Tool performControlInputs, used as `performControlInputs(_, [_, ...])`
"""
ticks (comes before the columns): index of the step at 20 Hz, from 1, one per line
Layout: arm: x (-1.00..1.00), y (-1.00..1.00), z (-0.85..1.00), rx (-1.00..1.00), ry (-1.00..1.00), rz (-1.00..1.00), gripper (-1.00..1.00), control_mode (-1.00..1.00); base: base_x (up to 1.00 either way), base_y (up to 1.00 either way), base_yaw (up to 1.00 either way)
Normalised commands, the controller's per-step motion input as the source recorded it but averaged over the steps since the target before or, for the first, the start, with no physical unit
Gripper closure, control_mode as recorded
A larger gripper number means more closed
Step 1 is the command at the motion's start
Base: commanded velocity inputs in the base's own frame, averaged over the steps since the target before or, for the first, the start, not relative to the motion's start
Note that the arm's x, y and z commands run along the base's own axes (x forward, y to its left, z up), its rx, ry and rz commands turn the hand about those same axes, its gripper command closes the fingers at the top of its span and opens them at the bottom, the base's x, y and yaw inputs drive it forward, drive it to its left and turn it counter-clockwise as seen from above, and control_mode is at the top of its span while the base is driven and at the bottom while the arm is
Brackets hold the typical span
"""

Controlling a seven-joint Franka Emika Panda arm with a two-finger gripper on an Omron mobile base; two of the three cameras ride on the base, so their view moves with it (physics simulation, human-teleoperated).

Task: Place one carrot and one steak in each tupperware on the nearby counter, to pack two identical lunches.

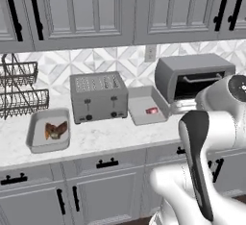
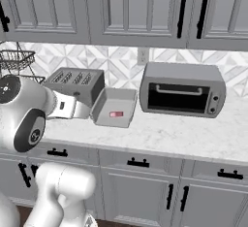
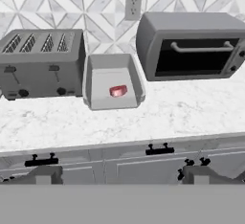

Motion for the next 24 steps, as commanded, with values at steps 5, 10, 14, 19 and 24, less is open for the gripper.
performControlInputs(5, [0.00,0.00,0.00,0.00,0.00,0.00,-1.00,1.00,-1.00,0.00,0.26])
performControlInputs(10, [0.00,0.00,0.00,0.00,0.00,0.00,-1.00,1.00,-1.00,0.00,0.58])
performControlInputs(14, [0.00,0.00,0.00,0.00,0.00,0.00,-1.00,1.00,-0.93,0.14,0.65])
performControlInputs(19, [0.00,0.00,0.00,0.00,0.00,0.00,-1.00,1.00,-0.51,0.38,0.70])
performControlInputs(24, [0.00,0.00,0.00,0.00,0.00,0.00,-1.00,1.00,0.24,0.40,0.72])
